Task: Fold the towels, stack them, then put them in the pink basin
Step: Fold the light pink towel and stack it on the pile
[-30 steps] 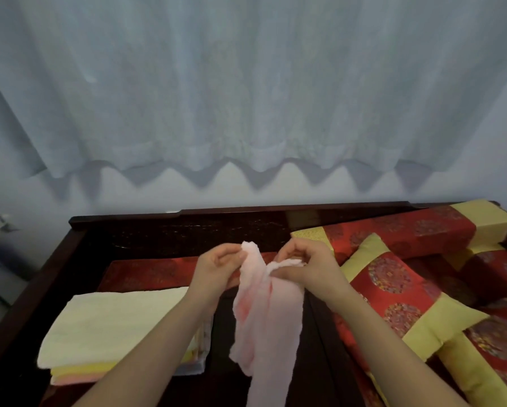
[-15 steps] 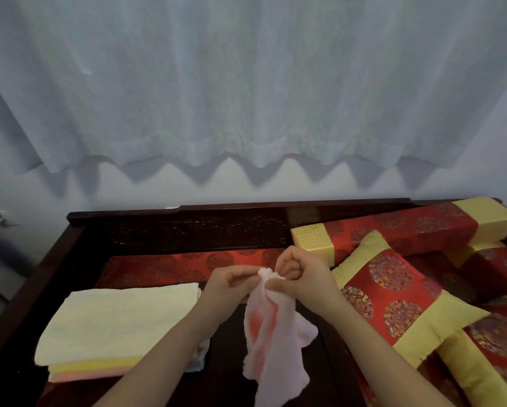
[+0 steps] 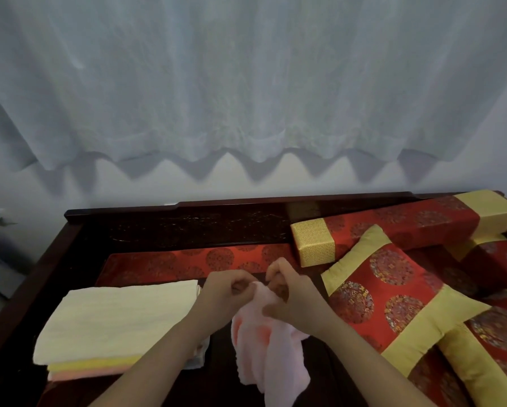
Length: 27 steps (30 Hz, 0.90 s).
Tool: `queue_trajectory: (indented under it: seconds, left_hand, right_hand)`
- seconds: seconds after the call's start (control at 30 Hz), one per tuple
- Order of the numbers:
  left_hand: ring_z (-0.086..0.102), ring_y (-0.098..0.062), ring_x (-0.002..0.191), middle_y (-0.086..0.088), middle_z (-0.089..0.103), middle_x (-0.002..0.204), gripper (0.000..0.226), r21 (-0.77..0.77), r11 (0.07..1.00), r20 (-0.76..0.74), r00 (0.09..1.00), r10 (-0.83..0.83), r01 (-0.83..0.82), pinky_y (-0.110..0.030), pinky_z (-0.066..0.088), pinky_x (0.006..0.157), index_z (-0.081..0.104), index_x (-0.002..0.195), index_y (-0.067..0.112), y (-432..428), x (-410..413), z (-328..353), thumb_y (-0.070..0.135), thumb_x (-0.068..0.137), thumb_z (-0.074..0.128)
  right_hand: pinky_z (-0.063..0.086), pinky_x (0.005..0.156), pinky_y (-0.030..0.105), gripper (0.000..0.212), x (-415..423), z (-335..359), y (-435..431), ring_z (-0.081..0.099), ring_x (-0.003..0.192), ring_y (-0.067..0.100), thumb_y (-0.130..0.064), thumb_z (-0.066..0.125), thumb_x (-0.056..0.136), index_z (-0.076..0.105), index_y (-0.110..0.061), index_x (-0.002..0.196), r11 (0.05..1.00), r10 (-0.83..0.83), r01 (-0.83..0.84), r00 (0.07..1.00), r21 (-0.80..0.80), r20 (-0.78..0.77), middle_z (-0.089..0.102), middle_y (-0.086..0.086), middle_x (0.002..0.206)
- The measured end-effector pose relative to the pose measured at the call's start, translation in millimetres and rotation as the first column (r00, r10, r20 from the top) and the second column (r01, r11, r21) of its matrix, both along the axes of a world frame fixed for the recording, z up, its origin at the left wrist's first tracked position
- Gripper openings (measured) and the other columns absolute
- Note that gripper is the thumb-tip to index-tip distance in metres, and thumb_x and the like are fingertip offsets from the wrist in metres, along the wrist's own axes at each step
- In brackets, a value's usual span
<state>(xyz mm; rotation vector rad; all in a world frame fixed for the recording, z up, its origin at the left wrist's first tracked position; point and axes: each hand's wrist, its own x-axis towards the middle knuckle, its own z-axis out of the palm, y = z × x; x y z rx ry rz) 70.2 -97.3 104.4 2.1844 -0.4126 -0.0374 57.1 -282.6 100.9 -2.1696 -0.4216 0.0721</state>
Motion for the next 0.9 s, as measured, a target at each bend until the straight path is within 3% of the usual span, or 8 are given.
queue_trajectory:
  seconds: [0.1, 0.17, 0.3, 0.5, 0.57, 0.63, 0.77, 0.9]
  left_hand:
    - [0.057, -0.002, 0.065, 0.013, 0.062, 0.067, 0.019, -0.226, 0.963, -0.193, 0.976, 0.105, -0.148, -0.021, 0.047, 0.066, 0.067, 0.081, 0.022, 14, 0, -6, 0.012, 0.091, 0.055]
    - [0.053, -0.016, 0.065, 0.003, 0.055, 0.066, 0.018, -0.314, 0.922, -0.306, 0.944, 0.126, -0.225, -0.036, 0.047, 0.068, 0.063, 0.082, 0.018, 30, -7, -16, 0.014, 0.094, 0.049]
    - [0.053, -0.022, 0.062, -0.012, 0.055, 0.065, 0.018, -0.26, 0.901, -0.369, 0.898, 0.241, -0.348, -0.05, 0.053, 0.071, 0.056, 0.084, 0.014, 73, -31, -57, 0.011, 0.097, 0.045]
    - [0.046, -0.013, 0.055, -0.001, 0.049, 0.053, 0.031, -0.04, 0.94, -0.459, 0.842, 0.283, -0.338, -0.03, 0.039, 0.061, 0.054, 0.073, 0.03, 120, -67, -117, 0.009, 0.095, 0.048]
    - [0.045, -0.011, 0.055, -0.001, 0.048, 0.055, 0.033, -0.042, 0.928, -0.487, 0.819, 0.305, -0.37, -0.029, 0.038, 0.062, 0.054, 0.071, 0.029, 128, -71, -128, 0.006, 0.094, 0.048]
    - [0.045, -0.01, 0.052, -0.001, 0.048, 0.055, 0.033, -0.06, 0.913, -0.508, 0.8, 0.32, -0.403, -0.027, 0.039, 0.063, 0.055, 0.071, 0.026, 131, -73, -132, 0.002, 0.093, 0.049]
    - [0.046, -0.007, 0.05, -0.002, 0.048, 0.057, 0.016, -0.083, 0.909, -0.524, 0.794, 0.309, -0.408, -0.027, 0.04, 0.062, 0.055, 0.083, 0.011, 127, -74, -139, 0.001, 0.093, 0.048]
    - [0.053, -0.005, 0.056, -0.006, 0.056, 0.065, 0.01, -0.096, 0.904, -0.563, 0.772, 0.295, -0.416, -0.034, 0.05, 0.064, 0.053, 0.091, 0.009, 120, -72, -149, 0.005, 0.095, 0.046]
  right_hand:
    - [0.047, 0.065, 0.019, 0.04, -10, -26, 0, 0.058, 0.078, 0.005, -0.02, 0.076, 0.068, 0.055, -0.029, 0.1, 0.997, -0.045, 0.037, 0.993, -0.069, -0.114, 0.062, -0.01, 0.089]
    - [0.042, 0.063, 0.017, 0.028, -18, -51, -5, 0.054, 0.07, -0.002, -0.025, 0.077, 0.067, 0.056, -0.038, 0.08, 0.995, -0.052, 0.035, 0.981, -0.092, -0.187, 0.057, -0.019, 0.075]
    - [0.036, 0.056, 0.011, 0.03, -36, -91, -24, 0.052, 0.061, -0.005, -0.029, 0.079, 0.067, 0.054, -0.045, 0.061, 0.989, -0.025, -0.03, 0.935, -0.148, -0.355, 0.057, -0.025, 0.061]
    - [0.031, 0.059, 0.023, 0.023, -41, -121, -69, 0.043, 0.061, 0.001, -0.038, 0.075, 0.069, 0.063, -0.019, 0.064, 0.975, 0.045, -0.155, 0.835, -0.157, -0.549, 0.048, -0.011, 0.06]
    - [0.038, 0.065, 0.019, 0.008, -29, -121, -84, 0.05, 0.066, -0.003, -0.026, 0.073, 0.075, 0.068, -0.024, 0.069, 0.966, 0.072, -0.208, 0.785, -0.152, -0.616, 0.056, -0.015, 0.063]
    - [0.044, 0.072, 0.015, 0.022, -11, -111, -95, 0.058, 0.074, -0.005, -0.012, 0.07, 0.077, 0.07, -0.033, 0.073, 0.94, 0.082, -0.276, 0.751, -0.199, -0.655, 0.065, -0.02, 0.07]
    - [0.047, 0.076, 0.021, 0.022, 38, -88, -88, 0.063, 0.083, 0.011, -0.013, 0.065, 0.083, 0.067, -0.034, 0.077, 0.89, 0.128, -0.351, 0.805, -0.291, -0.579, 0.064, -0.012, 0.082]
    - [0.051, 0.074, 0.017, 0.016, 82, -98, -21, 0.065, 0.085, 0.002, -0.014, 0.06, 0.089, 0.071, -0.023, 0.098, 0.97, 0.133, -0.192, 0.934, -0.15, -0.333, 0.07, -0.01, 0.093]
